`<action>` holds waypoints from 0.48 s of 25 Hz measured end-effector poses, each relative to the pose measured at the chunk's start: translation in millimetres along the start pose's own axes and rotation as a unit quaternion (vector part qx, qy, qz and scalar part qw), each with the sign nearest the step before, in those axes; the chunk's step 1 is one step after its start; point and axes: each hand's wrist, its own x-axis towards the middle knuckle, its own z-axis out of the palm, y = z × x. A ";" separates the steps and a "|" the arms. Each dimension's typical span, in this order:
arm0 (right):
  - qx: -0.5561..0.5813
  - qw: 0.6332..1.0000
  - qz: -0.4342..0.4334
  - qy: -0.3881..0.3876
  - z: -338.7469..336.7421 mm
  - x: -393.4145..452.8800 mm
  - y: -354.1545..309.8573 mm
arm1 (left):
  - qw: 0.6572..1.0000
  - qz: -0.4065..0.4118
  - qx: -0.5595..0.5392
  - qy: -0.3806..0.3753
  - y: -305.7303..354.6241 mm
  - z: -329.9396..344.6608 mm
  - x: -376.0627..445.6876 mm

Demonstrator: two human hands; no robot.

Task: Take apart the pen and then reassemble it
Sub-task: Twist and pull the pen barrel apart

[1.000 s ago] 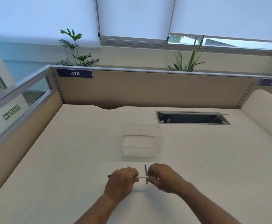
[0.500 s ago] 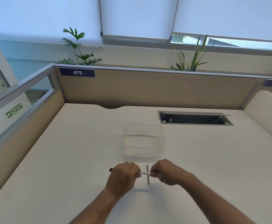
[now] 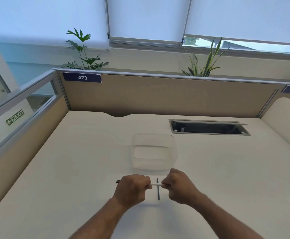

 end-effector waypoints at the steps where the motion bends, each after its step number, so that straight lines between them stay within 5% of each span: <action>1: -0.011 1.000 -0.010 0.009 -0.5 -0.2 -0.3 | 1.000 0.000 0.002 -0.003 -1.1 0.1 0.4; 6: -0.086 0.989 -0.091 0.081 -7.3 -4.8 1.9 | 0.994 -0.057 0.008 -0.090 -4.5 0.8 8.4; 12: -0.131 0.984 -0.109 0.054 -14.7 -4.6 2.8 | 0.975 -0.114 -0.037 -0.186 -7.6 -2.6 23.3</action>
